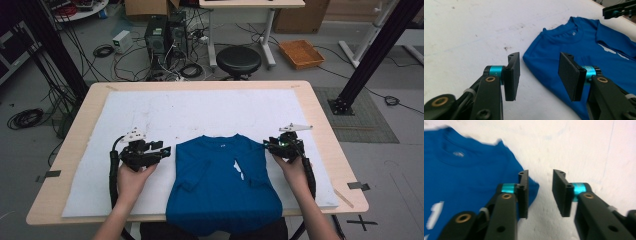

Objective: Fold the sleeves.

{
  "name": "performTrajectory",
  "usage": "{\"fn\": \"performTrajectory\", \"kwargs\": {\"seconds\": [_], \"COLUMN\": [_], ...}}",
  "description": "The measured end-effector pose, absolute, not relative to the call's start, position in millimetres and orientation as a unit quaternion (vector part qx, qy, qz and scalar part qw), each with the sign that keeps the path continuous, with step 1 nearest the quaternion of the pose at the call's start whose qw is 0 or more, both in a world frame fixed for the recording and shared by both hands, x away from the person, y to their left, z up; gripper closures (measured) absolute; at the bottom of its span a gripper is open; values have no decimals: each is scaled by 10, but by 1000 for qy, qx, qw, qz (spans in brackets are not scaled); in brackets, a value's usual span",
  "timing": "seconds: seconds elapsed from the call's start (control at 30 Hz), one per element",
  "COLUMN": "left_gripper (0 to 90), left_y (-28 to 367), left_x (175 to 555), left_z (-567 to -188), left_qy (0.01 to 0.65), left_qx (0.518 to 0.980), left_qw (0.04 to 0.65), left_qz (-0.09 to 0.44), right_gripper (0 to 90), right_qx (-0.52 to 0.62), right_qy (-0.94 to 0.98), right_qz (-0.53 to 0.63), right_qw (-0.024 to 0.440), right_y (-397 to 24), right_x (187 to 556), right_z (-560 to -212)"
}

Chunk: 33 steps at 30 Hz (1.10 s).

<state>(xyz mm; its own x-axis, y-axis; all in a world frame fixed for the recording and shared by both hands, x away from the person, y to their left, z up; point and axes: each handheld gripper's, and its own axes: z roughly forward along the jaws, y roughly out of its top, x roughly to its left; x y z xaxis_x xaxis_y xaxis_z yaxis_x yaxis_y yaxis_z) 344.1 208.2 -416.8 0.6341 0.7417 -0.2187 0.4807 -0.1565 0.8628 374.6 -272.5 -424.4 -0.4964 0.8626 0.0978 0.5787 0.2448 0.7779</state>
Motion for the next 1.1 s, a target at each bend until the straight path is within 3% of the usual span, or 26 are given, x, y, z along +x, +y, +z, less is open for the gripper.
{"fn": "performTrajectory", "kwargs": {"seconds": [0.3, 0.7, 1.1], "left_gripper": [466, 407, 407], "left_y": [2090, 2123, 2118], "left_x": [3464, 3410, 3404], "left_z": [-3996, -3974, -3976], "left_qy": [383, 379, 379], "left_qx": [753, 750, 751], "left_qw": [511, 512, 509], "left_qz": [157, 180, 181], "right_gripper": [445, 398, 386], "right_qx": [436, 440, 442], "right_qy": [748, 739, 740], "right_qz": [457, 472, 470], "right_qw": [203, 195, 191], "right_y": [-3018, -3119, -3134], "right_x": [3553, 3503, 3511], "right_z": [-3934, -3894, -3913]}}
